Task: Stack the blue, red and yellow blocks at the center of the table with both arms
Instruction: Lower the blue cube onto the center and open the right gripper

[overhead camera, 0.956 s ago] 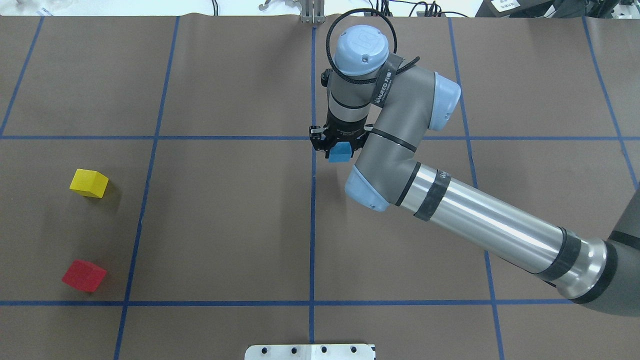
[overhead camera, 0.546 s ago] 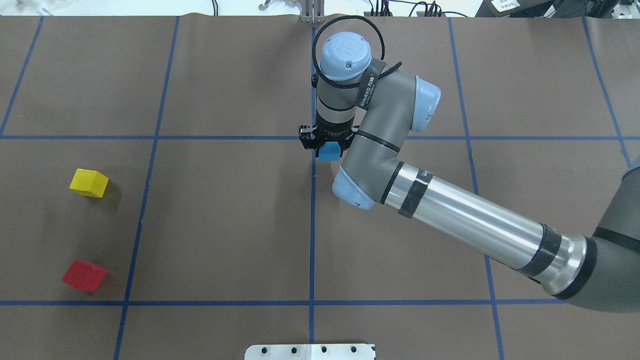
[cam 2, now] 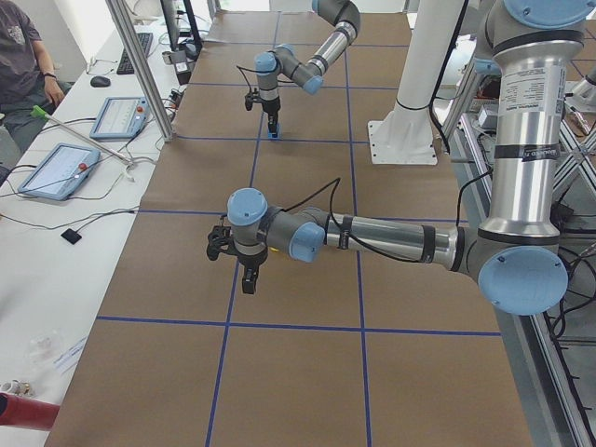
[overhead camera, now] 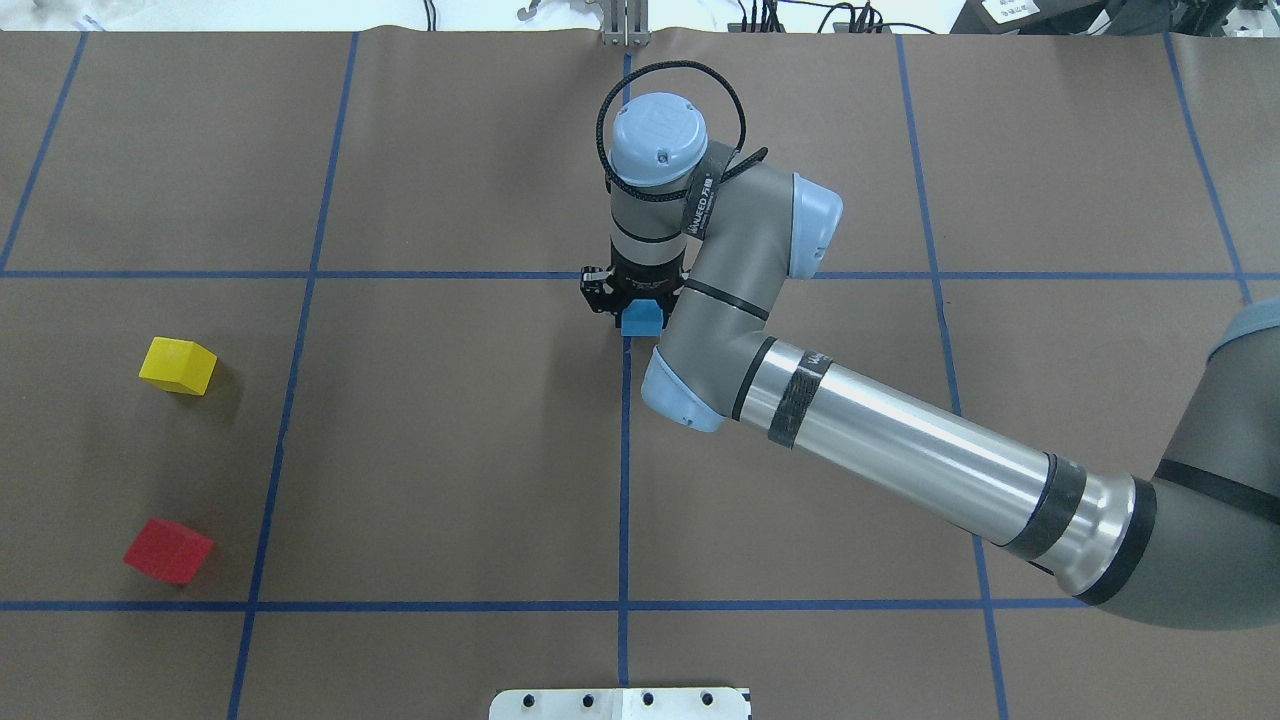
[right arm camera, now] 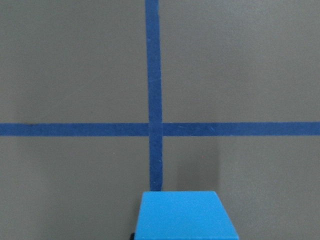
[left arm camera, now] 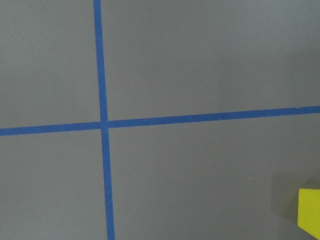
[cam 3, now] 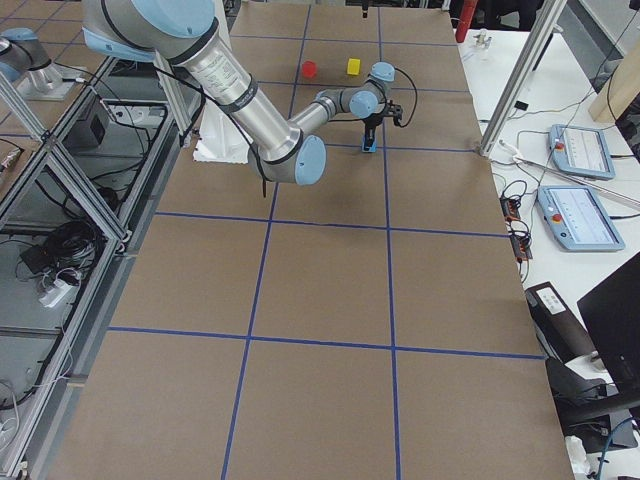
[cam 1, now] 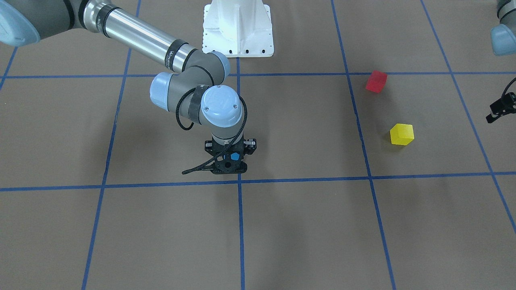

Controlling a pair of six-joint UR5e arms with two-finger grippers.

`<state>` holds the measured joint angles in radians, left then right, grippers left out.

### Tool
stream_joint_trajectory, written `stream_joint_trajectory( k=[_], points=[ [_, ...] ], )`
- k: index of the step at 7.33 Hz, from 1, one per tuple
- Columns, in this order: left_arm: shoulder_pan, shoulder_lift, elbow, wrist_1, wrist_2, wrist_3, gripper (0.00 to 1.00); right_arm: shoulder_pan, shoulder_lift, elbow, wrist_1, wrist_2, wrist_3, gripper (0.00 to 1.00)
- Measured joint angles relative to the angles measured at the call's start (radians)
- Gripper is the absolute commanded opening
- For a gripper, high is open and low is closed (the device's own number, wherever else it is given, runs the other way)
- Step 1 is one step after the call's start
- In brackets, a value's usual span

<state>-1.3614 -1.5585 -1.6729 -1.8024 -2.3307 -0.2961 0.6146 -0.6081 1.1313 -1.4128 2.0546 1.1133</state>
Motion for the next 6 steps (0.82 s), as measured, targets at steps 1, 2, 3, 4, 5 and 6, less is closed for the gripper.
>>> stream_joint_trajectory(
  k=[1, 2, 3, 4, 5, 6],
  points=[
    [0.001, 0.0, 0.0, 0.0, 0.0, 0.0, 1.0, -0.005, 0.0, -0.005, 0.004, 0.0, 0.0, 0.0],
    [0.001, 0.0, 0.0, 0.0, 0.001, 0.0, 1.0, -0.012, -0.001, -0.007, 0.005, -0.002, -0.001, 0.0],
    [0.001, 0.0, 0.0, 0.0, 0.001, 0.0, 1.0, -0.016, -0.001, -0.007, 0.006, -0.006, -0.001, 0.0],
    [0.001, 0.0, -0.001, 0.0, 0.001, 0.0, 1.0, -0.019, 0.0, -0.007, 0.006, -0.009, 0.0, 0.0],
    [0.0, 0.0, -0.002, 0.0, 0.001, 0.0, 1.0, -0.02, 0.002, -0.007, 0.006, -0.01, 0.0, 0.0],
    [-0.001, 0.0, -0.002, 0.0, 0.001, 0.0, 1.0, -0.02, 0.003, -0.007, 0.007, -0.011, 0.002, 0.0]
  ],
)
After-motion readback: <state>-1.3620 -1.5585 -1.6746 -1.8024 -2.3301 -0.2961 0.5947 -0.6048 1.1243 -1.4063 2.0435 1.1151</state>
